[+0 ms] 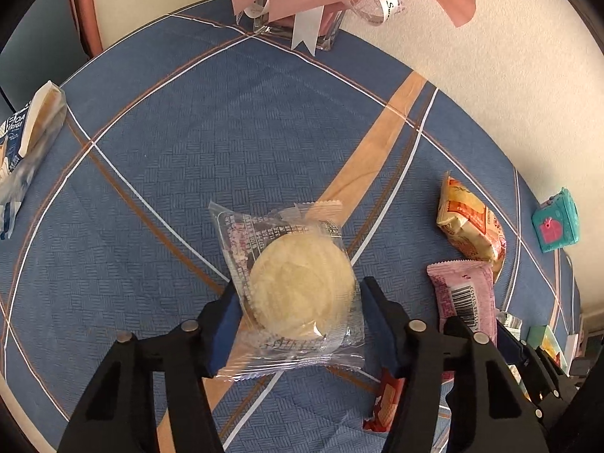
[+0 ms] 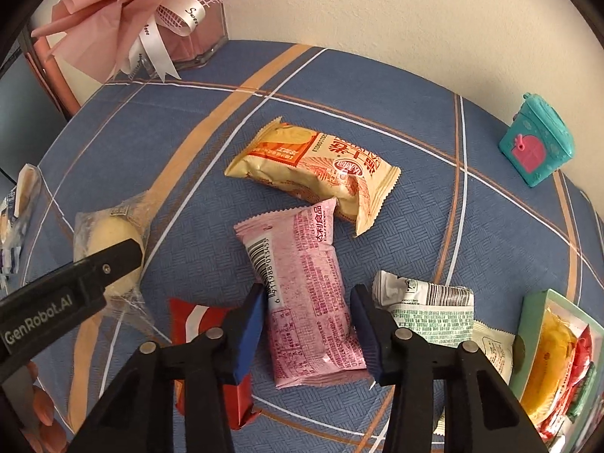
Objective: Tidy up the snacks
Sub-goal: 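Grasp the round pastry with the left tool while the right tool grasps the pink bag, then carry the round pastry and pink bag over the white tray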
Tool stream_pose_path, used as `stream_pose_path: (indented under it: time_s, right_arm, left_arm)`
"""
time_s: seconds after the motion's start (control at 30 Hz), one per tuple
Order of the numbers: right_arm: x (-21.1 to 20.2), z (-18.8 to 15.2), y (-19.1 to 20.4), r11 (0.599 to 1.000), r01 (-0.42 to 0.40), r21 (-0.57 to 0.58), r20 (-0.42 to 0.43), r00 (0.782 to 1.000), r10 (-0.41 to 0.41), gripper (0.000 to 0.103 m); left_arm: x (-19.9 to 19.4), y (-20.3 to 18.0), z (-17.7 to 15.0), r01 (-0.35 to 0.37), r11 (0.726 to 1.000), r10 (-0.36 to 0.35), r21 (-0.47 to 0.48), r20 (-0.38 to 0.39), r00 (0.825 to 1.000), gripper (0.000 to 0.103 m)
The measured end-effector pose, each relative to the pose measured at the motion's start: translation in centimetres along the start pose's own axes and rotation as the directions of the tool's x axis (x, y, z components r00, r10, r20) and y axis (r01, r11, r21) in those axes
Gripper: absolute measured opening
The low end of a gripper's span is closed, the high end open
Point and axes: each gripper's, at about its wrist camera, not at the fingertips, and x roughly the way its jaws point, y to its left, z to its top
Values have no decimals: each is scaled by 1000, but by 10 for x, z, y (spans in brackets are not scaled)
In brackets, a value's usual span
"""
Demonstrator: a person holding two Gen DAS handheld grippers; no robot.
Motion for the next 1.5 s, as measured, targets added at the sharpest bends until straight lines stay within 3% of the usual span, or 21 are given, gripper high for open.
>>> stream_pose_path:
  time_s: [0.2, 0.8, 1.17, 1.5]
  right_arm:
    - [-6, -2, -3, 1000, -2, 10, 9, 1000, 2, 38]
    - [-66, -36, -21, 993, -50, 107, 62, 997, 44, 38]
    - [-105, -67, -60, 976, -29, 214, 97, 995, 9, 38]
    - [-124, -100, -107, 938, -15, 345, 100, 995, -21, 38]
  left_arm:
    - [-6, 0, 0, 6, 1000, -6, 11, 9, 1000, 58]
    - [-60, -23, -14, -10, 995, 4, 98, 61, 998, 58]
    - [-77, -59, -40, 7, 986, -18, 167, 65, 998, 58]
    - [-89, -91, -58, -19, 966, -4, 257, 89, 996, 58]
